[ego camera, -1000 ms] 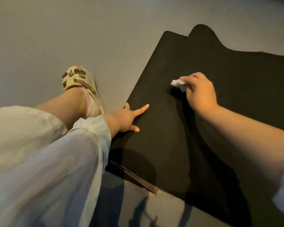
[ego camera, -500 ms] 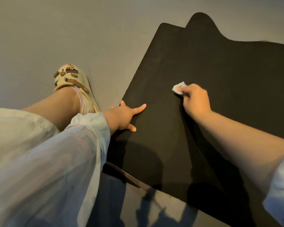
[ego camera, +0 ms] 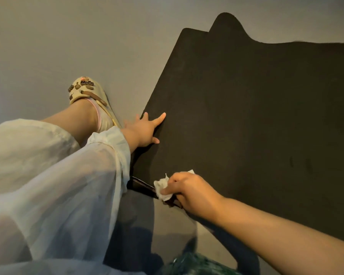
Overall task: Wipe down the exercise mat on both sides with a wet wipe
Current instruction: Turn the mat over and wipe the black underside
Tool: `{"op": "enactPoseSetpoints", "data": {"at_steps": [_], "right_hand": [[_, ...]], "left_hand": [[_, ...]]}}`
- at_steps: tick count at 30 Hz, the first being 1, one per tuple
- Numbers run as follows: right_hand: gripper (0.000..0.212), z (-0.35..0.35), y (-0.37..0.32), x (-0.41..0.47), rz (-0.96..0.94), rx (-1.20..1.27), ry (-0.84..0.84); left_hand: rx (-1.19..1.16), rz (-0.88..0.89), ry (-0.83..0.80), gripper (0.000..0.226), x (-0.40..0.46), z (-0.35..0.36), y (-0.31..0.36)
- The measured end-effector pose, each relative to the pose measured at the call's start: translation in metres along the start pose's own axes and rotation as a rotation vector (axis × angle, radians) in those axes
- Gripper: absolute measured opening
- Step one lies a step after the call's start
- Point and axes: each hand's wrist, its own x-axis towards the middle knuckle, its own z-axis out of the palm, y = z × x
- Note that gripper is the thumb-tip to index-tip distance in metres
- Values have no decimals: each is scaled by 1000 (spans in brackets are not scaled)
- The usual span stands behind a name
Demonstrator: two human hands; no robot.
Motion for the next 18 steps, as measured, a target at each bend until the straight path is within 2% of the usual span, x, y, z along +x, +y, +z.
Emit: {"op": "enactPoseSetpoints", "data": {"at_steps": [2, 3, 4, 5, 7, 9, 11, 13, 15, 18], "right_hand": [[22, -12, 3, -5, 45, 103, 128], [20, -19, 6, -5, 121, 165, 237], [21, -28, 10, -5, 207, 230, 349], [26, -39, 14, -4, 285, 311, 451], [40, -61, 24, -2, 357, 472, 636], [43, -80, 32, -2, 347, 508, 756], [40, -90, 38, -6, 334, 413, 780], [30, -94, 46, -15, 275, 260, 738], [24, -100, 67, -29, 264, 15, 639], [38, -106, 112, -60, 521, -429, 401]], "left_hand": [[-87, 160, 230, 75, -8, -8, 10], [-259, 288, 317, 64, -12, -14, 18], [-525, 381, 321, 51, -17, -20, 26], [-811, 422, 214, 38, -24, -26, 37], [-1190, 399, -186, 22, -36, -33, 57], [-1301, 360, -450, 26, -39, -32, 72], [-1355, 366, -534, 33, -35, -30, 84], [-1334, 334, -461, 26, -30, -32, 94], [-1249, 281, -279, 12, -20, -39, 100], [-1161, 225, 8, 18, 0, -52, 103]]}}
